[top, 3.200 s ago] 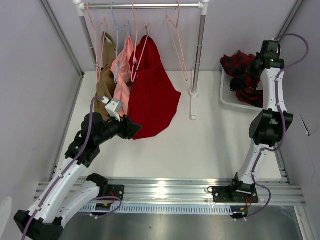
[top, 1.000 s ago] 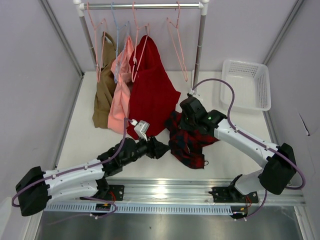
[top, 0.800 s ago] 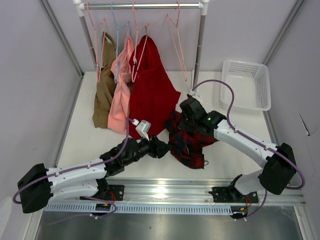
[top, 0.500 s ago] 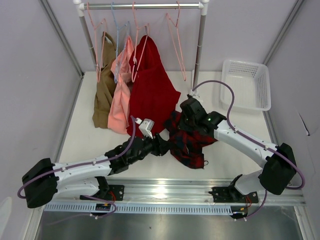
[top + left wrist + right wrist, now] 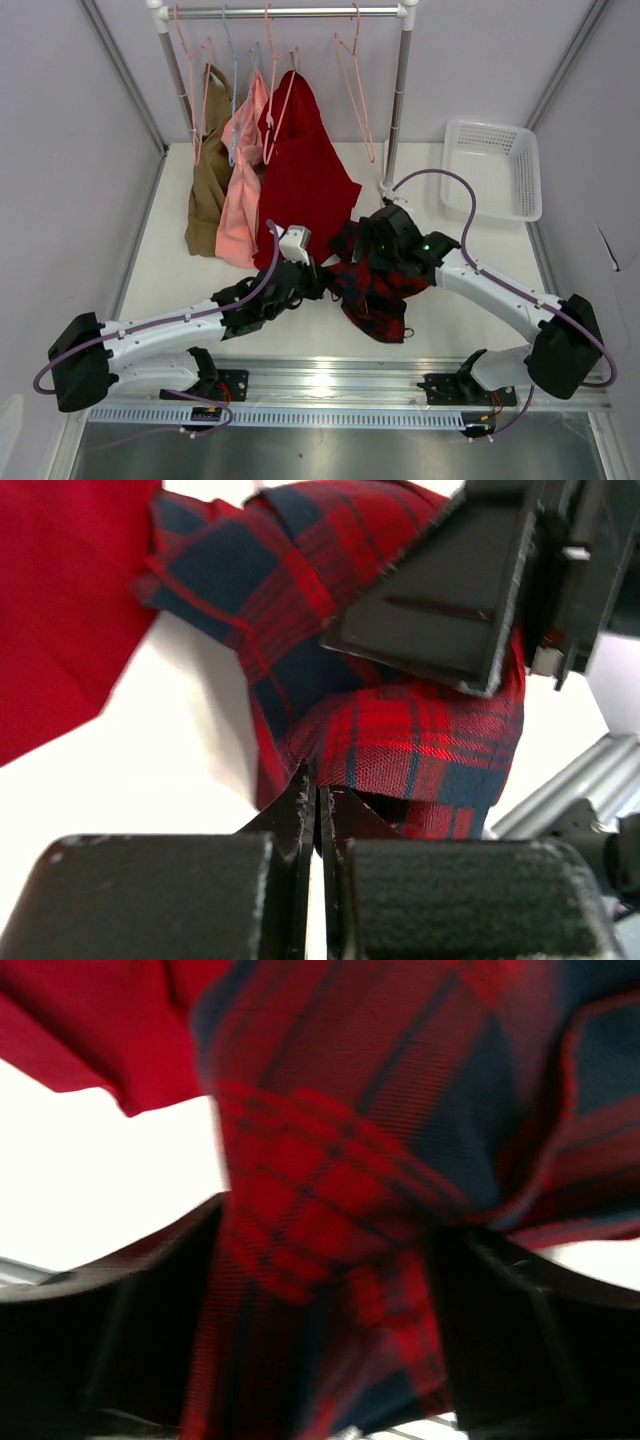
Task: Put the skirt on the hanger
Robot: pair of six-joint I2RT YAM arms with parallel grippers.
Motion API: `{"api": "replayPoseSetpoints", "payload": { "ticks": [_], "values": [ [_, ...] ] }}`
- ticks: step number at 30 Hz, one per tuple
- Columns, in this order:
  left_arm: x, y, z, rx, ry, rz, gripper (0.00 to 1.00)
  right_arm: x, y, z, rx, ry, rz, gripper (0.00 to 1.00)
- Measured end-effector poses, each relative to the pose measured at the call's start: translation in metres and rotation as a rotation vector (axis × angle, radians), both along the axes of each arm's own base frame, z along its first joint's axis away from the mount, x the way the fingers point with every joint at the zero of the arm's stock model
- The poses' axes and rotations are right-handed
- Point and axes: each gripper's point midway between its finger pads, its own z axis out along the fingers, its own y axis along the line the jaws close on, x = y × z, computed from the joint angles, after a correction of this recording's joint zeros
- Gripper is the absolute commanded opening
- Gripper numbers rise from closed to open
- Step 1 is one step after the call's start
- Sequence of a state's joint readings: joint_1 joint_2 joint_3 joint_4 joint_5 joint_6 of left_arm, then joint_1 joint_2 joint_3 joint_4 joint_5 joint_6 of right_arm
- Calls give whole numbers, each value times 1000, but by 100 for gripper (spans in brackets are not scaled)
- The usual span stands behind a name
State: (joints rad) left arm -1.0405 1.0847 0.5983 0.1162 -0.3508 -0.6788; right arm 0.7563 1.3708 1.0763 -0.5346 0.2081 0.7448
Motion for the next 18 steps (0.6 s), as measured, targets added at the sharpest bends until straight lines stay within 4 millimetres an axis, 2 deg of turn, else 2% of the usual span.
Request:
{"api": "replayPoseSetpoints", "payload": {
  "ticks": [6,13,16,18],
  "values": [
    [-1,6,-1,75,7,8,0,-15,-28,5,1,-17,-41,88],
    [-2,21,-22,170,50,36,0,-54,-71,15,52,-37,-110,90],
    [2,30,-33,209,72,60,0,-67,-87,7,55,-24,-137,87],
    [6,40,-39,234,90,87,0,-78,-95,-6,37,13,-143,82]
  ]
}}
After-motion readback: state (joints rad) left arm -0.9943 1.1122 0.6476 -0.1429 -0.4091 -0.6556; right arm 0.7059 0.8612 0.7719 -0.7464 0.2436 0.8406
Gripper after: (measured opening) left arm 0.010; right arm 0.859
